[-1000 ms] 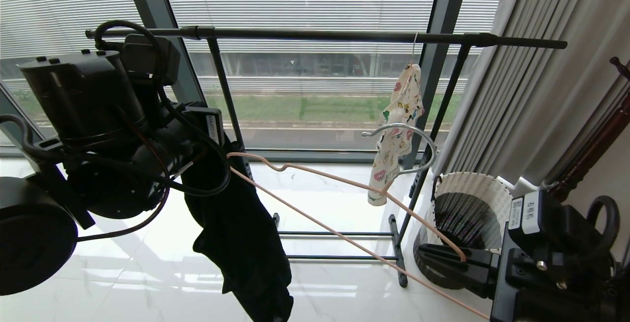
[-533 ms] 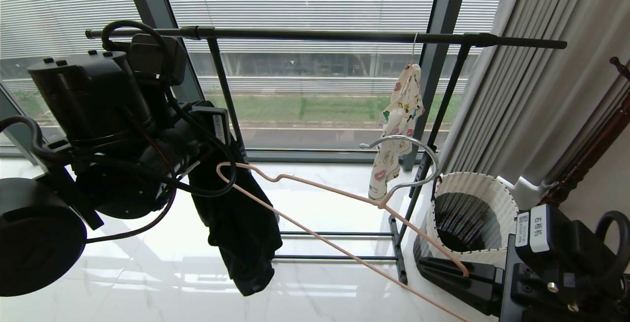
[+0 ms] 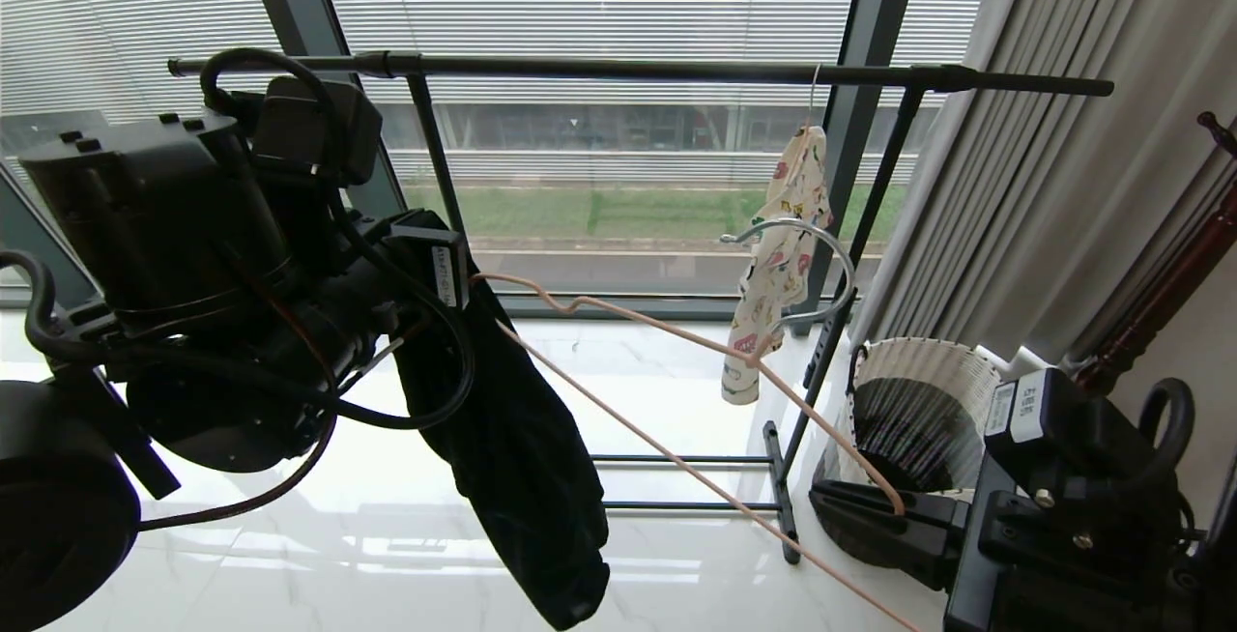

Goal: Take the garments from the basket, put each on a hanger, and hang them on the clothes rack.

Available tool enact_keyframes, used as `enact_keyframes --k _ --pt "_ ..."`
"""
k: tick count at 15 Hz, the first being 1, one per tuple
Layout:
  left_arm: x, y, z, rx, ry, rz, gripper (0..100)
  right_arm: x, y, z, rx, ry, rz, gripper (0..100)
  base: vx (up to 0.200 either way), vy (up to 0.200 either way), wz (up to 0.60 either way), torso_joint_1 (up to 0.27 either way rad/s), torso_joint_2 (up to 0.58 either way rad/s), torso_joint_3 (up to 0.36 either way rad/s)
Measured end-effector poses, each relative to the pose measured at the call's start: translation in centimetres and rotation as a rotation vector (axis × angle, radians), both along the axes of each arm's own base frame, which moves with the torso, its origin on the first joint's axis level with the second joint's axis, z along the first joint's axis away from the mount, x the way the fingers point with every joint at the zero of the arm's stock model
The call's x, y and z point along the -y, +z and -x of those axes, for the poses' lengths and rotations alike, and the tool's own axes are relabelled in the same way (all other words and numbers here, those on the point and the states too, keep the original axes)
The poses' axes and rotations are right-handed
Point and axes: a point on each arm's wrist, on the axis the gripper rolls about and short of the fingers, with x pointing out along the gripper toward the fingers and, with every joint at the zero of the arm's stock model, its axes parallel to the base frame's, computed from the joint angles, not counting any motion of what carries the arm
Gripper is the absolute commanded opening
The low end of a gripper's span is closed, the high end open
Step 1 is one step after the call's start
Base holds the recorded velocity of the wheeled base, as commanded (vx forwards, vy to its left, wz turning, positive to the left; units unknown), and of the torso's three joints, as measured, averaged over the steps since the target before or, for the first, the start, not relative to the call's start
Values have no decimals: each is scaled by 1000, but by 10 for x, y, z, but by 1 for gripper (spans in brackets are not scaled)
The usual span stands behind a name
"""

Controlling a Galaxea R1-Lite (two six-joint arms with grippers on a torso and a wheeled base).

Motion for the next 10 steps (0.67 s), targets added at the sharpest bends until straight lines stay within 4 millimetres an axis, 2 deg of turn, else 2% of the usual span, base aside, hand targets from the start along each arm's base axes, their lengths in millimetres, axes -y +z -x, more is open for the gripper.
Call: enact_keyframes --k 7,10 --pt "-2 6 -5 18 18 5 0 17 -7 22 -18 51 31 0 0 0 0 0 0 0" --pt "8 5 -1 16 -22 6 0 18 -6 25 -13 64 24 0 0 0 0 0 0 0"
